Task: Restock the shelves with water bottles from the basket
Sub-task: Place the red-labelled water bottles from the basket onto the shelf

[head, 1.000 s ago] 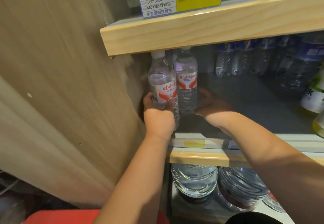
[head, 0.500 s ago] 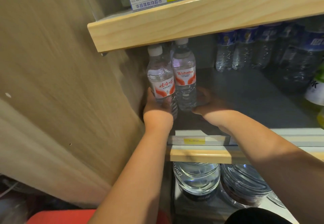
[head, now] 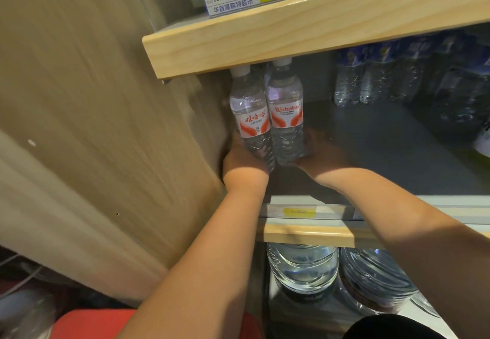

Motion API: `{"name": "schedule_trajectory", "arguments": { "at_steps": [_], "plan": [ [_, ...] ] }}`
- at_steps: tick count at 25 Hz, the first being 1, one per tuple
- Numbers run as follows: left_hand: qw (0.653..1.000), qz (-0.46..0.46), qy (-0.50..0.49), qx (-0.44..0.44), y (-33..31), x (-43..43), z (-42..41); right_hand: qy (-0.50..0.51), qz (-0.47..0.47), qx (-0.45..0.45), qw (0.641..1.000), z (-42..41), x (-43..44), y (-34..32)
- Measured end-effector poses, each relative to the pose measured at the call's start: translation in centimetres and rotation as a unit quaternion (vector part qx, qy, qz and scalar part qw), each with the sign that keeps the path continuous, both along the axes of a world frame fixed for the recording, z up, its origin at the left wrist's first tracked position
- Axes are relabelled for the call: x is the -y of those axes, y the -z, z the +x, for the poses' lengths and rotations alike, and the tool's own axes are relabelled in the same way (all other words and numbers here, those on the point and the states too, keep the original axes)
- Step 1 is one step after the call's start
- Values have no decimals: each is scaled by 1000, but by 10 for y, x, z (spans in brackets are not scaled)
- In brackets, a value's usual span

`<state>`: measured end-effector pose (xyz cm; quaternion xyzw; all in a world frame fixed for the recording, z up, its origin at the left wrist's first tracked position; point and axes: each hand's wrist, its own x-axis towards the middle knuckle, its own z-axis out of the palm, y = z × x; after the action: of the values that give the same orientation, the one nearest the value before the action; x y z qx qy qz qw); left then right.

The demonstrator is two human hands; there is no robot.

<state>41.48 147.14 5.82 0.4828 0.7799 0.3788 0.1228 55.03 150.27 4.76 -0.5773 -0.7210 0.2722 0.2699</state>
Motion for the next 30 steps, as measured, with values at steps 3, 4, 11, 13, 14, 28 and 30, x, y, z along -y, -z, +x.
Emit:
{"name": "schedule_trajectory", "arguments": {
  "at_steps": [3, 4, 11, 13, 14, 28, 30],
  "plan": [
    [1000, -18, -4, -11, 1, -7, 0, 14, 9, 26, 1000, 0, -8, 6],
    [1000, -14, -10, -5, 3, -8, 1, 20, 10, 24, 999, 0, -9, 7],
    [1000, -3, -24, 18, 7, -14, 0, 36, 23, 11, 999, -9, -16, 6],
    [1000, 3, -18, 14, 5, -12, 2, 28, 29, 11, 999, -8, -16, 7],
    [1000, 6, -11, 11, 3, -11, 4, 24, 31, 16, 999, -7, -17, 8],
    [944, -62, 146, -288, -21, 76, 65, 64, 167, 383, 906, 90, 79, -17],
    [908, -8, 220, -357, -16, 84, 75, 84, 179, 405, 893, 116, 101, -15]
  ]
}}
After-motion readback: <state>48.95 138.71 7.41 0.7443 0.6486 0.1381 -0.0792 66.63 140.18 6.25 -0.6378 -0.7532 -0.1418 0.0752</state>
